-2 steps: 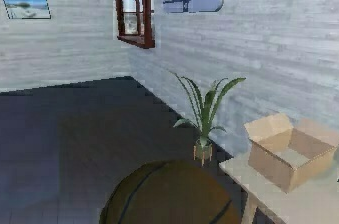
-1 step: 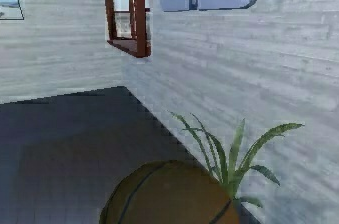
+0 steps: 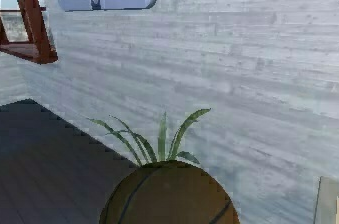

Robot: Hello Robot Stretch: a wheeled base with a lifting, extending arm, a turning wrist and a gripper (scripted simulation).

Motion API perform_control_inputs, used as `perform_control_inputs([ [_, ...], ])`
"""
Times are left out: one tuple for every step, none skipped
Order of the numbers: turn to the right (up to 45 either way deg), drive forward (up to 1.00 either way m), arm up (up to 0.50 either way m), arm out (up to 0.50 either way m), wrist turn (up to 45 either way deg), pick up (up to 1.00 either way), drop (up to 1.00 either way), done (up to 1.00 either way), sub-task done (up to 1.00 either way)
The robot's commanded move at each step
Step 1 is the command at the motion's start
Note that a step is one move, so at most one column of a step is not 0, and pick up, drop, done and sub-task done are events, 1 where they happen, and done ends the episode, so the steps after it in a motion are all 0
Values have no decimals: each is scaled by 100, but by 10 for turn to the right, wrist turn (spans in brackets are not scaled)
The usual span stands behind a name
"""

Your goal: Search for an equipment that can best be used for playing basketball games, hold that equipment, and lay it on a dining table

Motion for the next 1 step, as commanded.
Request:
perform_control_inputs([
  [0,20,0,0,0,0,0,0,0],
])
